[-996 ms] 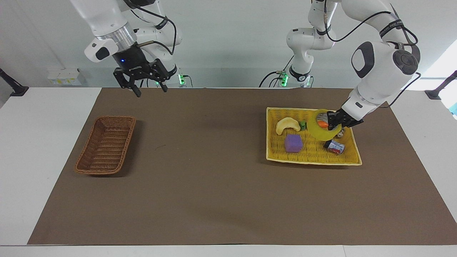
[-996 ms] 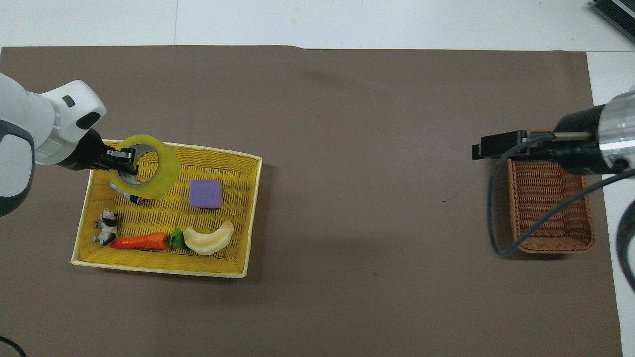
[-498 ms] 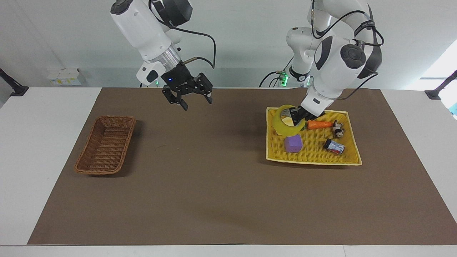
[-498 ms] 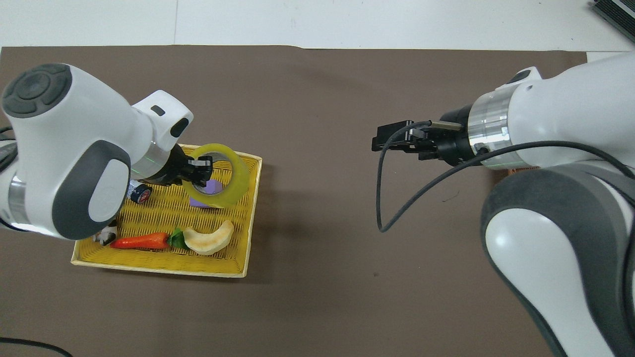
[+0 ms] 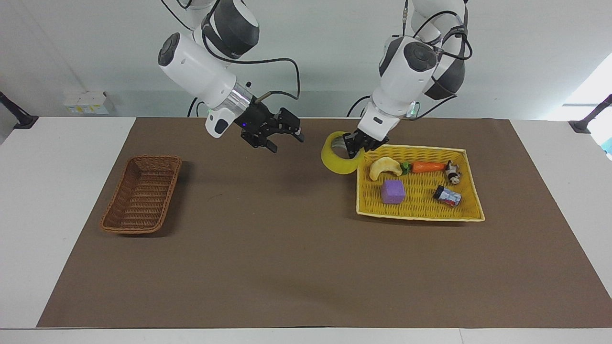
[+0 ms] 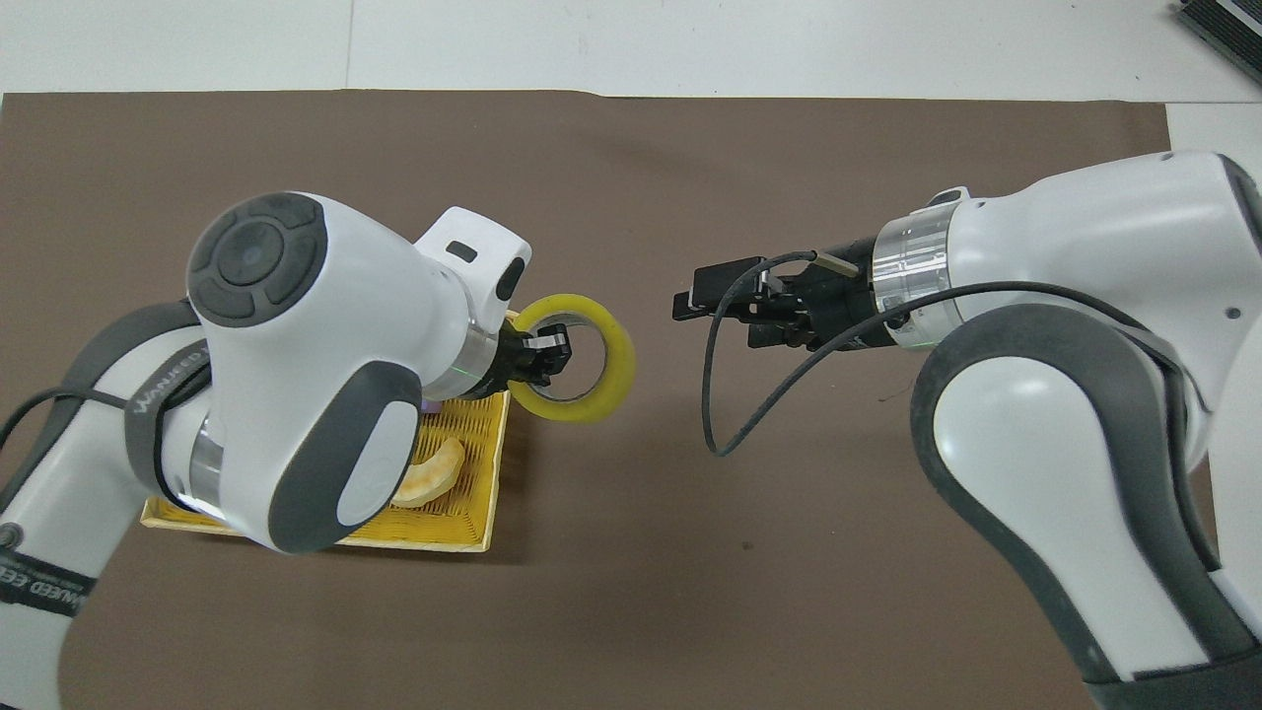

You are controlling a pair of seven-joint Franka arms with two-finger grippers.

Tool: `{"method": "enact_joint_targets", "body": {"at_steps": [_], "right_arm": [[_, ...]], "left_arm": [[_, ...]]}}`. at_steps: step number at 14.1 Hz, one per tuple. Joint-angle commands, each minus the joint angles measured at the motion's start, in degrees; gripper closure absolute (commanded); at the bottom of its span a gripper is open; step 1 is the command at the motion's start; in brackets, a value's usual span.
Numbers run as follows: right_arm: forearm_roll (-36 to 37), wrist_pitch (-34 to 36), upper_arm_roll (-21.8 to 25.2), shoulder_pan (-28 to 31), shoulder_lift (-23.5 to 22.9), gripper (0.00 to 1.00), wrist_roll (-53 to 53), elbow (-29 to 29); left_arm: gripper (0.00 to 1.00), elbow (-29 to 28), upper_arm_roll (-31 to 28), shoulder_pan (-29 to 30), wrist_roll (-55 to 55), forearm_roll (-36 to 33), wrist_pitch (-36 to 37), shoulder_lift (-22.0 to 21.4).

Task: Move tape to another basket
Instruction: 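Lift the tape with the left gripper while the right gripper approaches, then grasp the tape roll with the right gripper and open the left gripper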

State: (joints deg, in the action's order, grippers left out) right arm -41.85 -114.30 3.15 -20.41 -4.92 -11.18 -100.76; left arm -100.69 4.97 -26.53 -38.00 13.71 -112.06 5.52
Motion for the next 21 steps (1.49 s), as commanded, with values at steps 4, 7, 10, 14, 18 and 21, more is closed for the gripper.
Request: {"method": "enact_joint_targets", "body": {"at_steps": [4,7,10,14,18,21], "right_arm": [[-2.9,-2.3,0.1,-1.6,0.3,0.0,5.7,-3.7],[-3.5,-1.6,0.1,-0.9,1.5,0.0,9.9,-5.8],[-3.4,0.8,0.2,0.8,2.0,0.0,15.8,-6.6],[-3.5,4.3,0.2,3.4,1.9,0.0,18.2,-6.3],[-3.6,6.8,0.3,4.4,2.0,0.0,17.8,-5.8],[-3.5,7.7,0.3,5.1,1.9,0.14,17.5,-5.6]], "left_arm": [[1.0,0.2,0.5,-5.4,-5.2,3.2,-4.3,-0.9],[1.0,1.3,2.3,-5.4,-7.1,4.4,-7.9,-0.4],[1.0,3.3,2.5,-5.4,-9.3,5.0,-8.8,0.3],[1.0,3.3,2.5,-4.4,-8.9,5.1,-10.5,-0.2],[1.0,3.3,2.3,-4.0,-9.3,5.3,-11.4,0.0],[1.0,3.2,2.4,-3.4,-9.4,5.3,-12.7,0.2]]}}
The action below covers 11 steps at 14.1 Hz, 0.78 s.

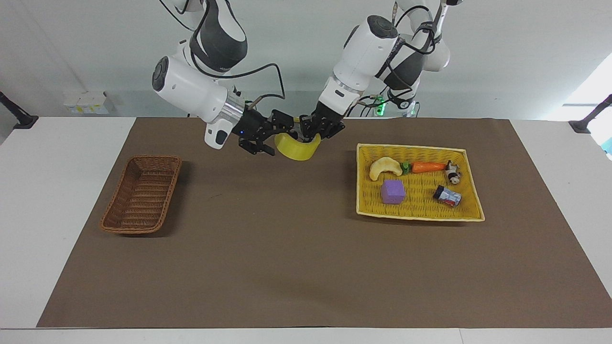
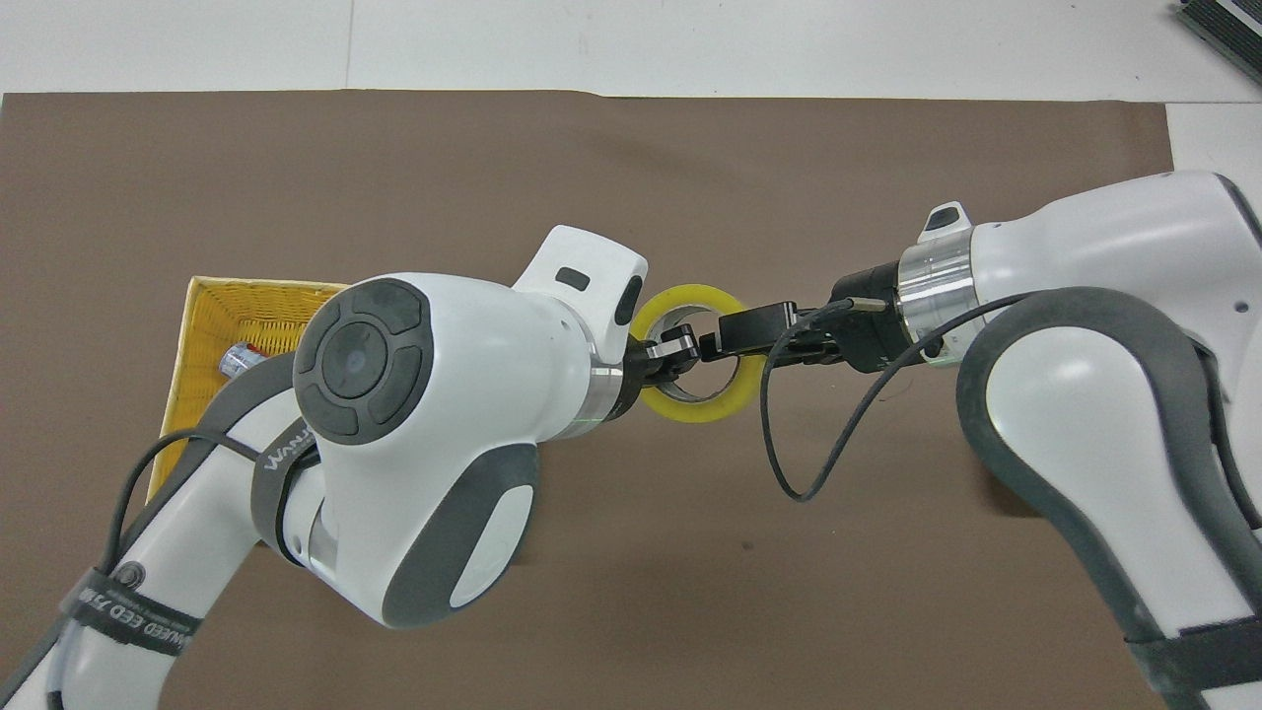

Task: Move tape to another basket
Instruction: 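Grasp the tape roll with the right gripper and open the left gripper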

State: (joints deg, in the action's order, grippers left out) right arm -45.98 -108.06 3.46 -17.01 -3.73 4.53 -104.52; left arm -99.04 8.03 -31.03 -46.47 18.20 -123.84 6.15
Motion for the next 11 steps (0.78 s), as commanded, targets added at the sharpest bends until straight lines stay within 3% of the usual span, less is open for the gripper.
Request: {"method": "enact_joint_targets", "body": {"at_steps": [1,5,6,7,8,11], "right_arm": [[0.7,1.5,0.0,1.7,0.7,0.31,1.1,-1.8],[0.8,1.5,0.0,1.5,0.7,1.0,-2.0,-1.7],[1.1,1.3,0.0,1.4,0.6,1.0,-3.0,-1.4],[1.3,1.2,0.0,1.3,0.5,1.0,-3.0,-1.4],[1.4,1.2,0.0,1.3,0.5,1.0,-3.1,-1.4],[1.4,1.0,0.0,1.2,0.4,1.0,-3.5,-1.2]], "left_arm": [[1.0,1.6,-0.6,1.1,-1.2,0.8,-1.0,-0.4],[1.0,1.7,-0.6,0.9,-2.2,1.6,-1.3,-0.4],[0.94,1.6,-0.6,0.9,-2.2,1.7,-1.4,-0.4],[0.44,1.6,-0.7,1.1,-1.5,1.4,-1.4,-0.4],[0.0,1.5,-0.7,1.1,-1.1,1.2,-1.2,-0.9],[0.0,1.4,-1.2,2.4,-1.8,1.3,1.0,-2.7]]}}
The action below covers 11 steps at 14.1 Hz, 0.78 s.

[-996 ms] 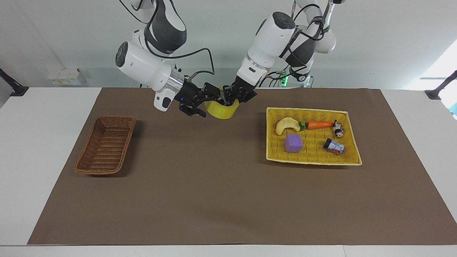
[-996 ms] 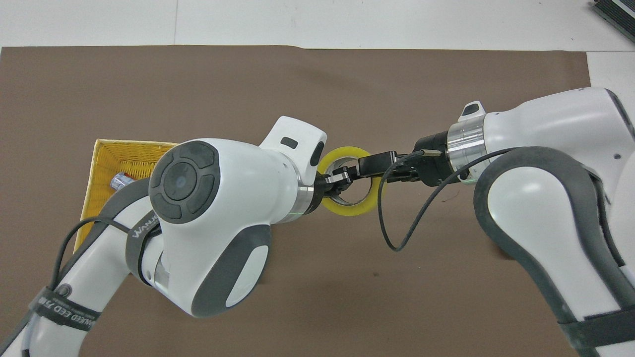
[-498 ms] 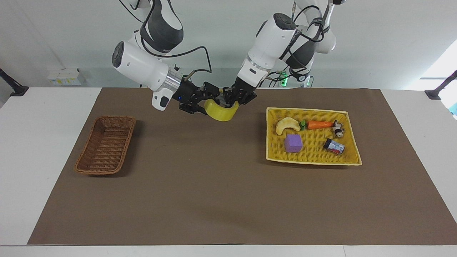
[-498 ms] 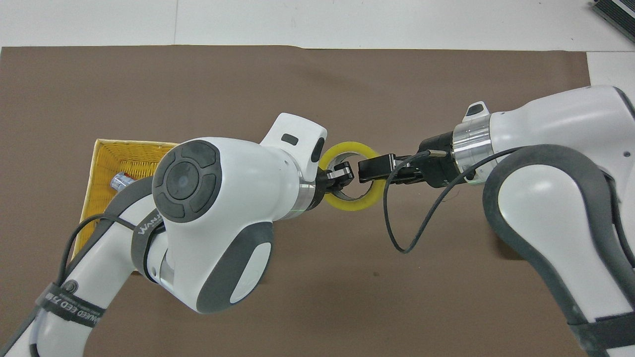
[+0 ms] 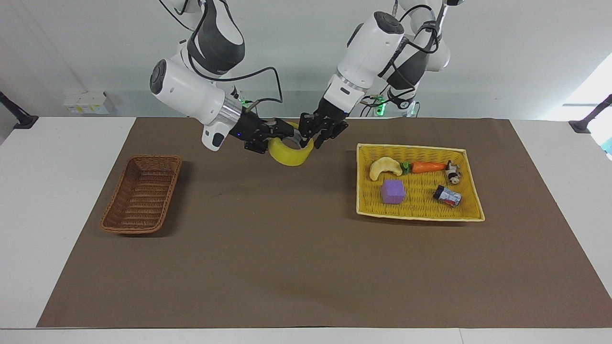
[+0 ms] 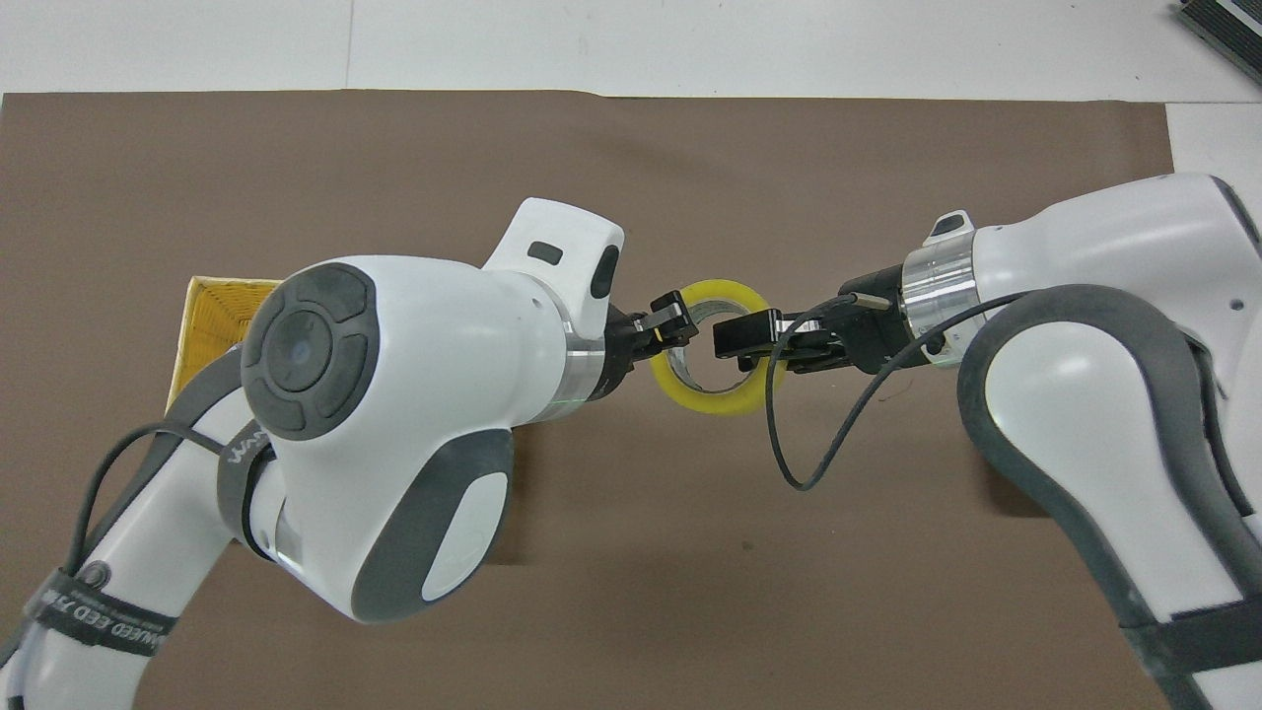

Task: Move tape to another basket
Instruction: 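Grasp the tape roll with the right gripper and open the left gripper, then carry the tape with the right gripper while the left gripper withdraws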

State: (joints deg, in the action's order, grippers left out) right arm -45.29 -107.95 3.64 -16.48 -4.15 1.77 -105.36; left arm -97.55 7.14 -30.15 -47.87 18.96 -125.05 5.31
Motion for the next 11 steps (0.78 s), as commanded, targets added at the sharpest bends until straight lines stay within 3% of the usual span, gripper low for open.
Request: {"method": "enact_joint_targets", "body": {"at_steps": [1,5,8,11], "right_arm": [[0.8,0.8,-0.2,0.7,0.8,1.0,-0.6,-0.4],[0.8,1.4,0.1,3.3,0.6,1.0,0.9,-0.3],[0.9,5.4,0.3,10.9,0.6,1.0,5.4,0.5],[4.8,8.9,0.3,19.5,0.5,1.0,10.6,0.8]], "left_arm": [[0.0,0.0,-0.3,2.2,-0.2,0.6,3.6,-2.5],[0.0,-0.1,-0.8,5.4,0.3,-0.1,10.5,-4.0],[0.0,-0.1,-0.8,10.4,1.4,-2.5,13.3,-3.9],[0.0,-0.1,-0.9,16.7,11.4,-4.1,14.7,-3.6]]}}
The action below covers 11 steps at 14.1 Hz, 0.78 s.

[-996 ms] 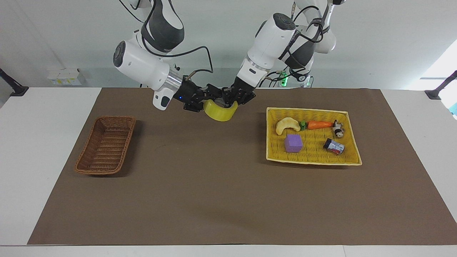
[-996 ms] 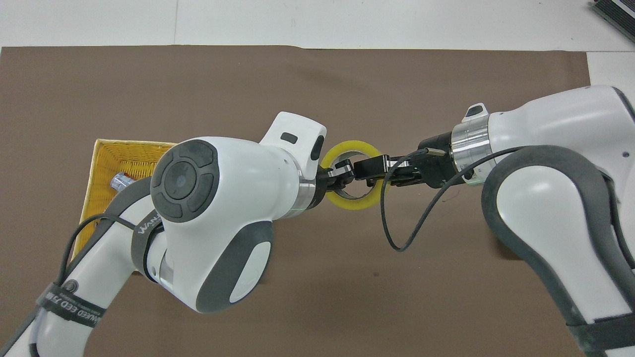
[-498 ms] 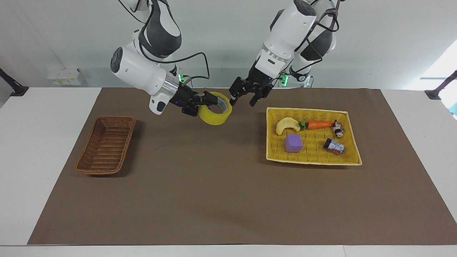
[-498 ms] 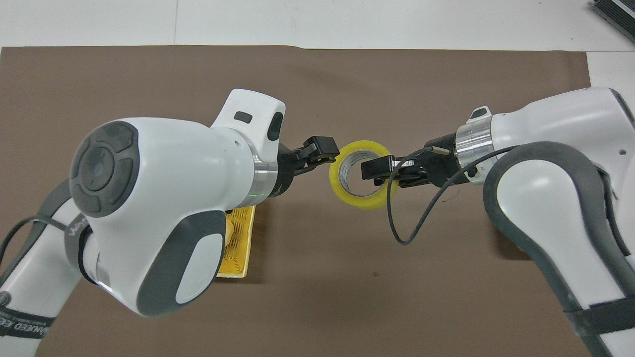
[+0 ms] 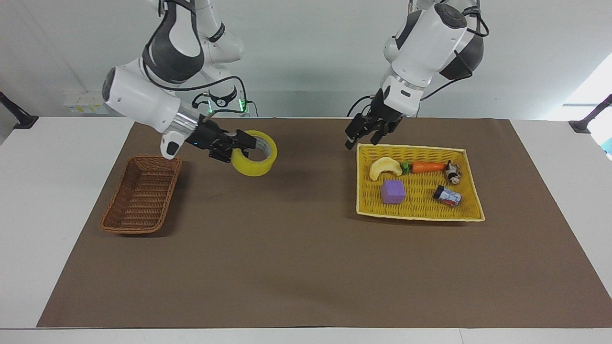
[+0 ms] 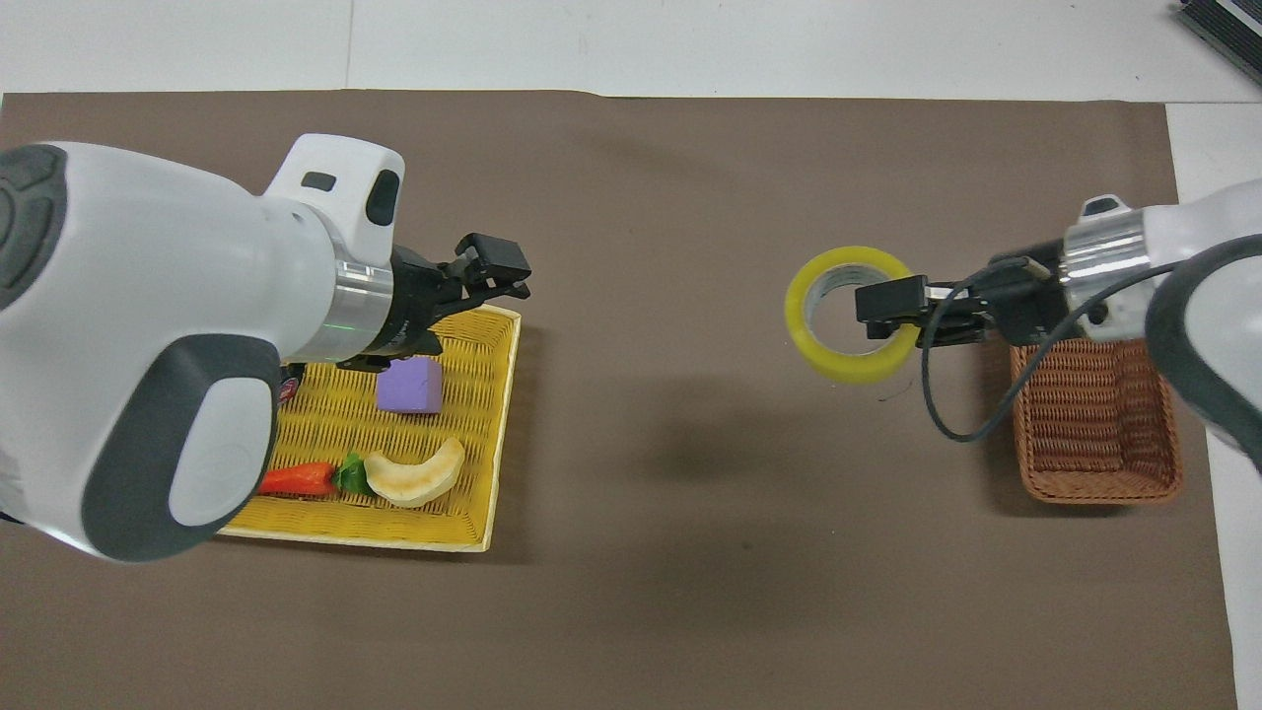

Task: Move tape to another basket
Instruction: 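Carry the tape with the right gripper while the left gripper withdraws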

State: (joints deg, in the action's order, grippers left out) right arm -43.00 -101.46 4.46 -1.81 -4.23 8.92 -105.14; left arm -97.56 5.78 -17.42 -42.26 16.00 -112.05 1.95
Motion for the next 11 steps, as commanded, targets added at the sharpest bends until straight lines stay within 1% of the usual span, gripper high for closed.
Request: {"method": "enact_joint_targets", "body": {"at_steps": [1,3,5,7,9,11], "right_arm": [[4.7,2.7,-0.5,7.9,0.5,1.0,7.6,0.5],[6.8,3.0,-0.5,13.0,0.2,1.0,12.9,0.5],[9.3,1.9,-0.4,16.3,-0.9,1.0,16.8,0.6],[10.9,1.5,-0.4,18.6,-1.9,1.0,17.4,0.6],[11.0,1.5,-0.4,21.8,-3.8,1.0,21.4,0.5],[11.2,0.6,-0.4,24.6,-6.7,1.0,25.8,0.5]], "left_arm": [[0.0,-0.1,0.5,6.1,10.7,-1.1,1.7,-0.1],[0.0,0.0,0.5,10.0,18.9,-2.9,1.7,0.2],[0.0,-0.1,0.4,11.8,26.8,-8.2,2.4,0.1],[0.0,0.0,0.4,14.5,33.2,-8.6,3.9,-0.2],[0.0,0.4,-0.1,16.8,39.2,-9.3,8.6,-0.8],[0.0,2.6,-0.2,16.8,39.9,-12.6,15.7,-1.7]]}}
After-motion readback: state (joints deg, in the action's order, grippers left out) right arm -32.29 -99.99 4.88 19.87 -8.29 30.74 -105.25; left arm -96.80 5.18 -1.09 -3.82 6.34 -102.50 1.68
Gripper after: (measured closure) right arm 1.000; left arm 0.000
